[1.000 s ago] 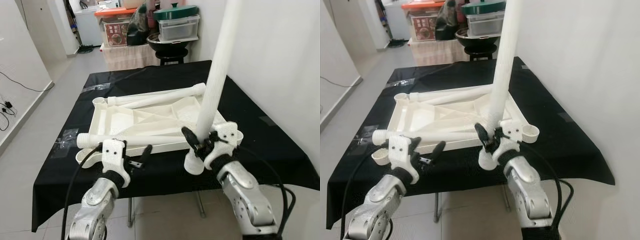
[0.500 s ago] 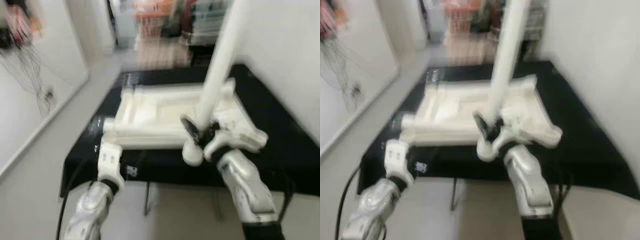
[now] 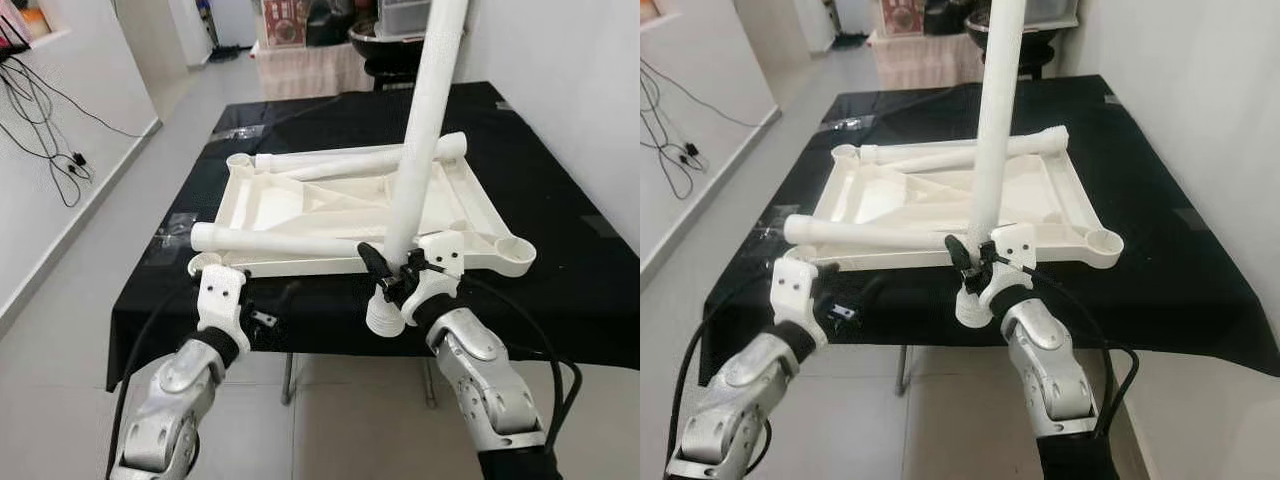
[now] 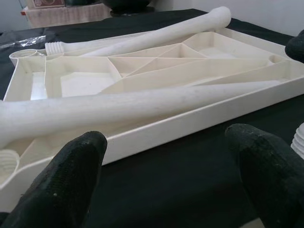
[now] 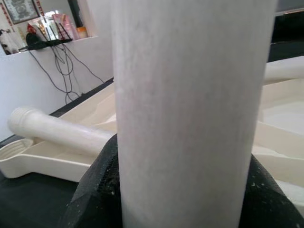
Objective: Building children table
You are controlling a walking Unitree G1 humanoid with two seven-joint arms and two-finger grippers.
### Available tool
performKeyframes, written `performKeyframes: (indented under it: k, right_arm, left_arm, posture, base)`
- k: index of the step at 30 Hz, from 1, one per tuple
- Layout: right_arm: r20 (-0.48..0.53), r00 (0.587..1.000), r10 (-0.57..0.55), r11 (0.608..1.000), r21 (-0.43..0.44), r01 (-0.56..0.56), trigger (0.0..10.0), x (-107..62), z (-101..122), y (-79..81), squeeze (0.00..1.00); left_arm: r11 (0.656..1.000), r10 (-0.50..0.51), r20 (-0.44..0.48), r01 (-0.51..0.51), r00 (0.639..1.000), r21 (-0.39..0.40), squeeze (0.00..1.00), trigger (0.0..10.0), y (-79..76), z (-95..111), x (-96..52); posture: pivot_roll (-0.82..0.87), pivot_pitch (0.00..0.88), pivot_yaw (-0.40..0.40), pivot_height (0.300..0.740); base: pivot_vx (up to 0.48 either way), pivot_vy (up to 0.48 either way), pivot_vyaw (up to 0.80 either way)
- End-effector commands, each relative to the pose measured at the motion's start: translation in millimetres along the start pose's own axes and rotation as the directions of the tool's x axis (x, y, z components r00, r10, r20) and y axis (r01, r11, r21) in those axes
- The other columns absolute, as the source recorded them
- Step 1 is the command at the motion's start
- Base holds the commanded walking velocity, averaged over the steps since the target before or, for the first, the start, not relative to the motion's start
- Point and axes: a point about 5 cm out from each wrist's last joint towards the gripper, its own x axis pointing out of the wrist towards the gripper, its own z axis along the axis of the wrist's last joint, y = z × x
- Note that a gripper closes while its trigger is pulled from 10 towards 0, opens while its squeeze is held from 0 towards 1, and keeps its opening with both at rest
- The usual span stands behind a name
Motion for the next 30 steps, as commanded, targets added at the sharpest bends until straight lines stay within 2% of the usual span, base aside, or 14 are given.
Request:
performKeyframes:
  k: [1, 5, 7, 9, 10, 17, 30]
  right_arm:
    - [0.023, 1.000, 0.000, 1.000, -0.018, 0.000, 10.0, 1.2, 3, 2.6, 0.00]
    - [0.026, 1.000, -0.002, 1.000, -0.028, 0.003, 10.0, 0.4, 4, 2.6, 0.00]
    - [0.041, 0.999, 0.010, 0.999, -0.034, -0.009, 10.0, 0.1, 8, 2.3, 0.00]
    - [0.051, 0.998, 0.026, 0.999, -0.021, -0.025, 10.0, 0.3, 11, 3.0, 0.00]
    - [0.087, 0.995, 0.051, 0.999, 0.014, -0.052, 10.0, -0.1, 18, 4.6, 0.00]
    - [0.140, 0.983, 0.122, 0.991, 0.037, -0.129, 10.0, -2.2, 31, 8.8, 0.00]
    - [0.198, 0.961, 0.190, 0.976, 0.069, -0.207, 10.0, -1.6, 49, 10.8, 0.00]
  left_arm:
    - [1.000, -0.001, -0.007, 0.001, 1.000, 0.011, 0.00, 10.0, 2.5, -2, -0.7]
    - [1.000, -0.004, -0.006, 0.004, 1.000, 0.006, 0.00, 10.0, 0.6, -2, -0.2]
    - [0.999, -0.034, 0.001, 0.034, 0.999, 0.001, 0.00, 10.0, -4.7, -1, 1.4]
    - [0.999, -0.042, 0.006, 0.042, 0.999, -0.007, 0.00, 10.0, -5.9, 0, 2.0]
    - [0.998, -0.056, 0.013, 0.056, 0.998, -0.022, 0.00, 10.0, -7.9, 2, 2.2]
    - [0.992, -0.120, 0.013, 0.121, 0.993, -0.039, 0.00, 10.0, -18.7, 2, 2.5]
    - [0.986, -0.153, 0.014, 0.154, 0.988, -0.061, 0.00, 10.0, -27.0, -1, 3.1]
  posture:
    - [-0.14, 0.080, 0.102, 0.740]
    - [-0.14, 0.082, 0.100, 0.740]
    - [-0.16, 0.098, 0.089, 0.740]
    - [-0.16, 0.099, 0.090, 0.740]
    - [-0.16, 0.101, 0.091, 0.740]
    - [-0.16, 0.101, 0.091, 0.740]
    - [-0.17, 0.083, 0.090, 0.740]
  base:
    - [0.000, 0.000, -0.80]
    - [0.000, 0.000, -0.80]
    - [0.000, 0.000, 0.00]
    - [0.240, 0.000, -0.80]
    - [0.247, 0.000, -0.80]
    - [0.259, 0.000, 0.00]
    - [0.267, 0.000, 0.00]
